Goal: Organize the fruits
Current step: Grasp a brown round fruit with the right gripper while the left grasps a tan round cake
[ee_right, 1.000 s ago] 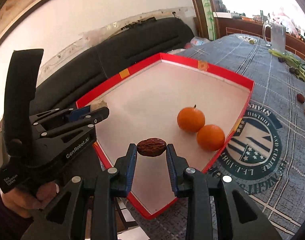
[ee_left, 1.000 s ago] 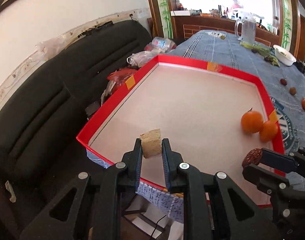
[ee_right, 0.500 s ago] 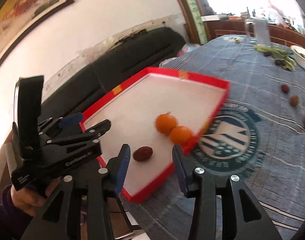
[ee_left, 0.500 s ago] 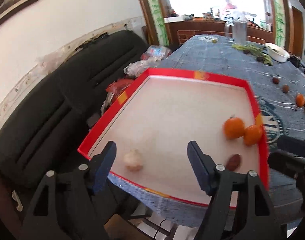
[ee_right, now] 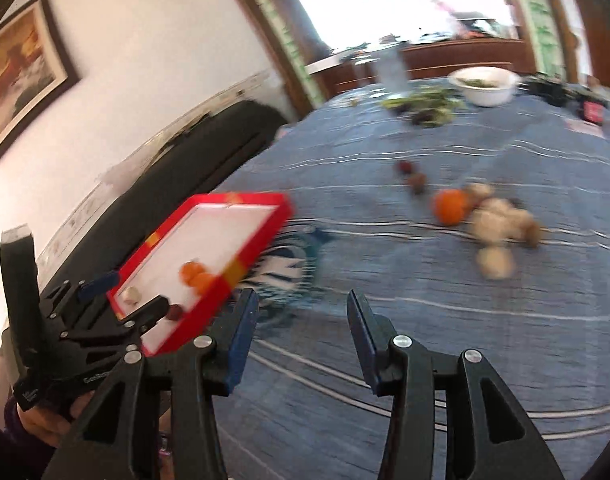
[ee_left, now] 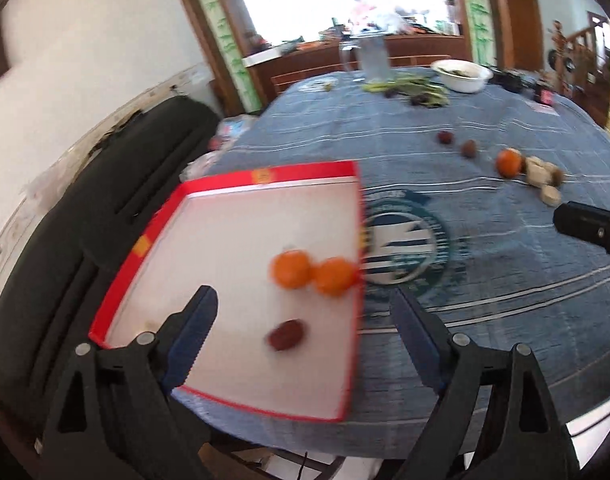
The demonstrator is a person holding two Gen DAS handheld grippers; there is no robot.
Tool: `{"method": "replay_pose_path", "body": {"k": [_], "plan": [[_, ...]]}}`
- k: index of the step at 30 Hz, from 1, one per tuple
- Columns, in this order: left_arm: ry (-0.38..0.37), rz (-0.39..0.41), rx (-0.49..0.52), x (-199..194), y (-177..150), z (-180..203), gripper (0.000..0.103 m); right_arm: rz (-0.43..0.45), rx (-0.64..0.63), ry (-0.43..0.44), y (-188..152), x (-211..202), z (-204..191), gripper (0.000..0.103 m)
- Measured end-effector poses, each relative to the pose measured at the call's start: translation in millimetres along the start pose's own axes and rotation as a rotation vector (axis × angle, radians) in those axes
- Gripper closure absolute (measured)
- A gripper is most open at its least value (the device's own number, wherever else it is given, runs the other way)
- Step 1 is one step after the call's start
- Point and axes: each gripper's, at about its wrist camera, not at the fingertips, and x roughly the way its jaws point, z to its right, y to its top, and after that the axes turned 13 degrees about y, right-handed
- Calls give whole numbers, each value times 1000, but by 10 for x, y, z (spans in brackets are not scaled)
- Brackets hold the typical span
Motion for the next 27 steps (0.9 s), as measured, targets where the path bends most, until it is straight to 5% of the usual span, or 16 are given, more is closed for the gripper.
{"method": "replay_pose_path", "body": {"k": [10,22,27], "plan": [[-181,-13,71,-82,397,756,15,-16,79,-221,132,-639,797,57],[-294,-123,115,-26,573,1327,15,-171,26,-300,484,-57,1294,60],[-366,-153,142,-25,626,1532,15,-159,26,-307,497,7,1401,67]]}}
